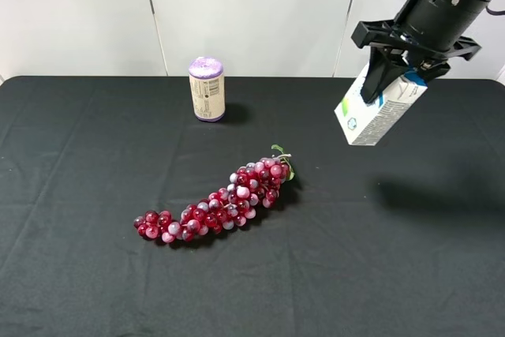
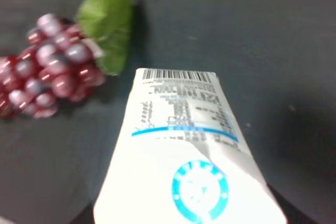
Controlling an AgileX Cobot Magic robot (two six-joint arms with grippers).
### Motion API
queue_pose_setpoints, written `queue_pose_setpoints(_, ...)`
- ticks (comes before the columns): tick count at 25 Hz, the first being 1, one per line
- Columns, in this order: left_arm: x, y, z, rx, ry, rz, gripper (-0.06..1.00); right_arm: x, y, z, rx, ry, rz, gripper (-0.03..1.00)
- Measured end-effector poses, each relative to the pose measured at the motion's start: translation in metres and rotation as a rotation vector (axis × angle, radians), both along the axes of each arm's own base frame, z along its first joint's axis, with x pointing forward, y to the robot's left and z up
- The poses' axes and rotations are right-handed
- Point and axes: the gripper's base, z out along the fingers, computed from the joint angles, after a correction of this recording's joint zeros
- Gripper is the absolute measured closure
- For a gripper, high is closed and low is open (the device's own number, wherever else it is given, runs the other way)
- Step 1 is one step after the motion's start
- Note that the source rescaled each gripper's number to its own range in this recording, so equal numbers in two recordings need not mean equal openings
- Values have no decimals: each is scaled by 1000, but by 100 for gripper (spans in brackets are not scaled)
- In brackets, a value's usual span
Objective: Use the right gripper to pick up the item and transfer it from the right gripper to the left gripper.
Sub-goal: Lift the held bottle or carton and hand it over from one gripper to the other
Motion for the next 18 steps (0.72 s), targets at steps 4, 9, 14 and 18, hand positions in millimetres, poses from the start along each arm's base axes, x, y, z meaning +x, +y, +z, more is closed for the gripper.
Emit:
queue_pose_setpoints(4, 0, 0, 0, 0, 0, 0, -6, -2, 6, 2, 55, -41, 152, 93)
queue_pose_setpoints(9, 0, 0, 0, 0, 0, 0, -6, -6, 21, 5, 113, -82, 296, 93)
queue_pose_setpoints(14, 0, 0, 0, 0, 0, 0, -6, -17, 43, 5, 116, -103, 431, 93)
queue_pose_setpoints(18, 0, 0, 0, 0, 0, 0, -6, -25, 57, 5, 113, -134, 556, 93)
